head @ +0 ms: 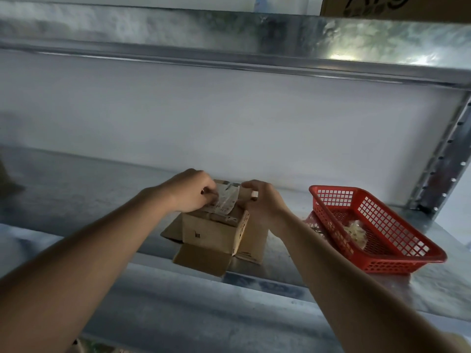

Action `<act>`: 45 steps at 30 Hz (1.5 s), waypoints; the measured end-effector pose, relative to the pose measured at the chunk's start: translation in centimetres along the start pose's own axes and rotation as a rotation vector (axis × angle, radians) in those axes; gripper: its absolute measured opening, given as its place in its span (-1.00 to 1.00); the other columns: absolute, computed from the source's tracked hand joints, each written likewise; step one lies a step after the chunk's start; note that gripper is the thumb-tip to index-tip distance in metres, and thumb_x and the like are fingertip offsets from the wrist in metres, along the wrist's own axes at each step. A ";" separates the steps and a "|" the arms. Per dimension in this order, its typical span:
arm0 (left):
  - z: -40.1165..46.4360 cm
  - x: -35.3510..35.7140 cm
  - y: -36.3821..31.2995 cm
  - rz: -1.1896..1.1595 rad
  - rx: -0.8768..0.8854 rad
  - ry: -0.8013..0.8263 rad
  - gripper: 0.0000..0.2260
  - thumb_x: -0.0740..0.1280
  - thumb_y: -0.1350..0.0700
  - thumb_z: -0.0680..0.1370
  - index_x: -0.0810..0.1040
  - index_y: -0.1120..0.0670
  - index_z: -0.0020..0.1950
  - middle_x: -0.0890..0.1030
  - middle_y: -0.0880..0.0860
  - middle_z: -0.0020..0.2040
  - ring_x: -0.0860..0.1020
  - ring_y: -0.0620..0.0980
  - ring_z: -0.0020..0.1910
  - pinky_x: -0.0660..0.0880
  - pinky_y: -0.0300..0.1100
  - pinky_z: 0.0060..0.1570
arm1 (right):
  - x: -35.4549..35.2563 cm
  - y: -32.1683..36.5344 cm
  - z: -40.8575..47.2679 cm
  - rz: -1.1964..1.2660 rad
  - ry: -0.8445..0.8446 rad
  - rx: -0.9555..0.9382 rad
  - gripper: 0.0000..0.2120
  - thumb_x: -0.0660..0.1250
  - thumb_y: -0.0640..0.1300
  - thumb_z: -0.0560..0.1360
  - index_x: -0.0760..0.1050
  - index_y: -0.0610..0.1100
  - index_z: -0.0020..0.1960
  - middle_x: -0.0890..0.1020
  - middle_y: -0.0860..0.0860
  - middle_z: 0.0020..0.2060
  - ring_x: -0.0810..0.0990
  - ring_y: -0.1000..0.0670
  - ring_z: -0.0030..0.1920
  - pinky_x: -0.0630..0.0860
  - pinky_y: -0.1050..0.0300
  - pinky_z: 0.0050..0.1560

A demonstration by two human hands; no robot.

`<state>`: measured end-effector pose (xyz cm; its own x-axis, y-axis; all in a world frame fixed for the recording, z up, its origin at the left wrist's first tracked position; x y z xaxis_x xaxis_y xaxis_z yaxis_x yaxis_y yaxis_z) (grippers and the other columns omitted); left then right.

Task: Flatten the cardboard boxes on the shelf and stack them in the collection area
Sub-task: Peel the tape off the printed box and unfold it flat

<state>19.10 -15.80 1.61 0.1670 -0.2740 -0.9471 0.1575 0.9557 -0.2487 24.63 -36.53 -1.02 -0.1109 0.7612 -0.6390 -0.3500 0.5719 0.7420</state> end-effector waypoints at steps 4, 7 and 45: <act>-0.3 -0.1 0.8 0.017 0.039 -0.003 -0.73 0.38 -0.03 0.64 0.62 -0.15 0.34 0.60 -0.11 0.13 0.57 -0.13 0.05 0.57 -0.05 0.11 | 0.4 0.1 0.1 -0.005 -0.033 0.000 -0.66 0.55 -0.11 0.48 0.64 -0.01 0.23 0.65 0.02 0.06 0.63 -0.04 0.11 0.61 -0.04 0.12; -0.4 1.0 1.4 -0.048 0.095 0.117 -0.67 0.24 -0.02 0.71 0.49 -0.18 0.49 0.49 -0.11 0.33 0.50 -0.08 0.29 0.45 -0.09 0.28 | 0.8 0.9 -0.4 -0.089 -0.046 -0.090 -0.79 0.51 0.00 0.51 0.70 -0.02 0.12 0.69 0.05 -0.02 0.64 -0.04 0.09 0.59 0.06 0.03; -0.5 3.3 -2.6 0.255 -0.177 0.113 -0.66 0.00 -0.10 0.70 0.21 -0.05 0.44 0.36 0.18 0.41 0.32 0.19 0.41 0.29 0.18 0.37 | -1.3 5.2 -2.3 -0.714 0.062 -0.269 -0.86 0.45 -0.24 0.55 0.63 -0.12 0.10 0.62 -0.12 0.05 0.62 -0.19 0.07 0.63 -0.07 0.04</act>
<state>18.75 -19.17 -0.98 0.0685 -0.0189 -0.9975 -0.0492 0.9985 -0.0223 20.83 -35.24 3.20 0.1782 0.2113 -0.9610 -0.5701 0.8182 0.0743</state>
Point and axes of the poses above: each hand's wrist, its own z-axis towards the middle knuckle, its own x-axis out of the palm, y = z × x, the point moved 1 cm from there along z, towards the middle knuckle
